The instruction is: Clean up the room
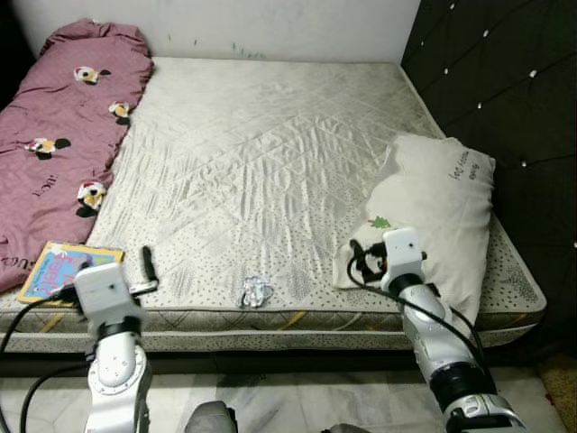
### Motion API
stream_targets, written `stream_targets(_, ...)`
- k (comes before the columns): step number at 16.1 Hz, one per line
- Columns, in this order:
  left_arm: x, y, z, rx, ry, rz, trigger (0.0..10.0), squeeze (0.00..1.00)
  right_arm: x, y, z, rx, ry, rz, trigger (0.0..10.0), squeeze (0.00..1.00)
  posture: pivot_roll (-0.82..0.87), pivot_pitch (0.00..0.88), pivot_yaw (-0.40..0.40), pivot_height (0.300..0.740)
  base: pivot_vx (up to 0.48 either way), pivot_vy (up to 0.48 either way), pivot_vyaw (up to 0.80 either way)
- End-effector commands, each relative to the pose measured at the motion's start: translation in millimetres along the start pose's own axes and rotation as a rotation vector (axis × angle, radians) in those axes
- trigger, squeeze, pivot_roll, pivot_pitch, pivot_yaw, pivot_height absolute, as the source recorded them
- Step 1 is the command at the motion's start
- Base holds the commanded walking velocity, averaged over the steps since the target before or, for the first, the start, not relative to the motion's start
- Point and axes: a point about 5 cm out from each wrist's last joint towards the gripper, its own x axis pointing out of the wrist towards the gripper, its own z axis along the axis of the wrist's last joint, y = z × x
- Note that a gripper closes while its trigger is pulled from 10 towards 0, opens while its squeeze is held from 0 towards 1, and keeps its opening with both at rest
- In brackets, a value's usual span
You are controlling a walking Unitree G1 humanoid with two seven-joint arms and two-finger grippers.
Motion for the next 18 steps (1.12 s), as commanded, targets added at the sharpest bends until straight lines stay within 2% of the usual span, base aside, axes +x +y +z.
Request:
stream_targets(1, 1.4, -2.1, 0, 0.024, -0.019, -0.021, 10.0, 0.00, -1.4, -1.3, -1, -0.015, -0.008, 0.030, 10.0, 0.00, 0.07, 0.000, -0.055, 0.740, 0.000, 0.000, 0.00)
stream_targets(5, -4.0, 7.2, -3, 0.033, -0.009, 0.003, 10.0, 0.00, -3.5, -3.7, 0, 0.029, -0.028, 0.017, 10.0, 0.00, 0.06, 0.000, -0.050, 0.740, 0.000, 0.000, 0.00)
stream_targets(7, -8.7, 4.5, -2, 0.056, -0.007, -0.041, 10.0, 0.00, -5.5, -4.7, 5, 0.058, -0.046, -0.003, 10.0, 0.00, 0.06, 0.000, -0.052, 0.740, 0.000, 0.000, 0.00)
stream_targets(9, -12.5, 3.2, 3, 0.039, -0.007, -0.078, 10.0, 0.00, -5.8, -2.2, 9, 0.058, -0.071, 0.018, 10.0, 0.00, 0.06, 0.000, -0.036, 0.740, 0.000, 0.000, 0.00)
stream_targets(10, -12.4, 1.7, 9, 0.036, -0.022, -0.096, 10.0, 0.00, -3.1, -0.3, 15, 0.073, -0.088, 0.030, 10.0, 0.00, 0.06, 0.000, -0.030, 0.740, 0.000, 0.000, 0.00)
stream_targets(13, -6.7, -3.1, 21, 0.018, -0.055, -0.099, 10.0, 0.00, 1.6, -3.6, 27, 0.093, -0.113, -0.006, 10.0, 0.00, 0.05, 0.000, -0.037, 0.740, 0.000, 0.000, 0.78)
stream_targets(15, -3.4, -6.3, 20, 0.013, -0.053, -0.100, 10.0, 0.00, 3.3, -3.5, 29, 0.106, -0.114, 0.000, 10.0, 0.00, 0.05, 0.000, -0.049, 0.740, 0.000, 0.000, 0.65)
stream_targets(18, -1.1, -7.6, 25, 0.001, -0.062, -0.089, 10.0, 0.00, 7.0, -4.9, 31, 0.133, -0.104, 0.000, 10.0, 0.00, 0.05, 0.008, -0.054, 0.740, 0.000, 0.000, 0.00)
